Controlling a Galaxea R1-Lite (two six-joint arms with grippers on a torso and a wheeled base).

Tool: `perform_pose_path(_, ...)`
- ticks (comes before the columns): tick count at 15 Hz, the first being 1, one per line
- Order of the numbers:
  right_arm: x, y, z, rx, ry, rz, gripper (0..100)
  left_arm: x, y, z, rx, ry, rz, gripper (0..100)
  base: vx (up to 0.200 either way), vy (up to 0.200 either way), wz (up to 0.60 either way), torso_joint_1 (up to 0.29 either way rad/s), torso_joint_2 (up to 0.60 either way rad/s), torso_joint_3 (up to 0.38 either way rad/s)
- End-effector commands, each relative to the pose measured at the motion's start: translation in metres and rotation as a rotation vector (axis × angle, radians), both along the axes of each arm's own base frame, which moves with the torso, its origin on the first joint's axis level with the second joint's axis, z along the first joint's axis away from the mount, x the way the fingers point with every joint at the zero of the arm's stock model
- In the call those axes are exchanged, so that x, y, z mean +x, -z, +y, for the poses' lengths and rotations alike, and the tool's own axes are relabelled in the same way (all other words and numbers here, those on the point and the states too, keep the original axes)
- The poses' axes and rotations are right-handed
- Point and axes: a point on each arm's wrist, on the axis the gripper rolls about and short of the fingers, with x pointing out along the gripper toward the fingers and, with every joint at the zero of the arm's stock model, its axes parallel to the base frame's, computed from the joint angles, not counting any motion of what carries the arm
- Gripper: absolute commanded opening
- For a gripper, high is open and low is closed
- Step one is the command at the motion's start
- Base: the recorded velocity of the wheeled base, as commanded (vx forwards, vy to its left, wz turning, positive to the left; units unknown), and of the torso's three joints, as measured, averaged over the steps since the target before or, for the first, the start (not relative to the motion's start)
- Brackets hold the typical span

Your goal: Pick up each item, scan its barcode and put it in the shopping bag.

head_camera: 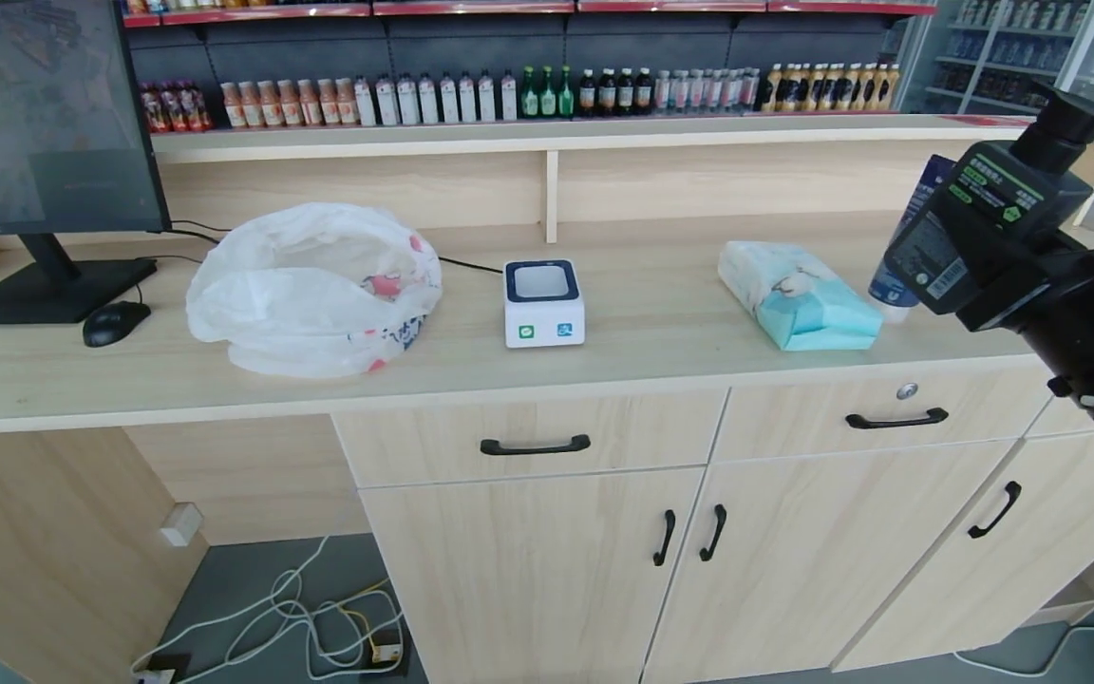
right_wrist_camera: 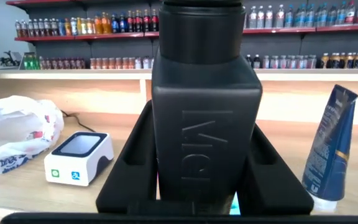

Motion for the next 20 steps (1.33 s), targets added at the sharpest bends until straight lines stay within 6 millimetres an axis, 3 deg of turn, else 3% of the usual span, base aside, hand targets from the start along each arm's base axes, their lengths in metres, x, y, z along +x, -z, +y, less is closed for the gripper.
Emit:
perform_pose_path(1, -0.0008, -0.0014, 0.0000, 0.002, -0.002, -0.008, 0, 0.0000, 0.0000, 0.0000, 0.000, 0.000, 0.000, 100, 0.000, 0.200, 0.00, 0.002, 0.00, 0.002)
perform_pose_path(11, 0.0013, -0.0025, 0.0001, 0.004, -0.006, -0.012, 0, 0.0000, 0.0000, 0.0000, 0.002, 0.000, 0.000, 100, 0.000, 0.200, 0.00, 0.005, 0.00, 0.001)
perform_pose_path(18, 0.0083, -0.0005, 0.0025, -0.004, -0.023, -0.006, 0, 0.0000, 0.0002, 0.0000, 0.003, 0.000, 0.001, 100, 0.000, 0.000, 0.00, 0.000, 0.00, 0.000)
perform_pose_path(20, 0.0083, -0.0005, 0.0029, -0.004, -0.024, -0.006, 0, 0.0000, 0.0002, 0.0000, 0.002, 0.000, 0.001, 100, 0.200, 0.000, 0.00, 0.002, 0.00, 0.002)
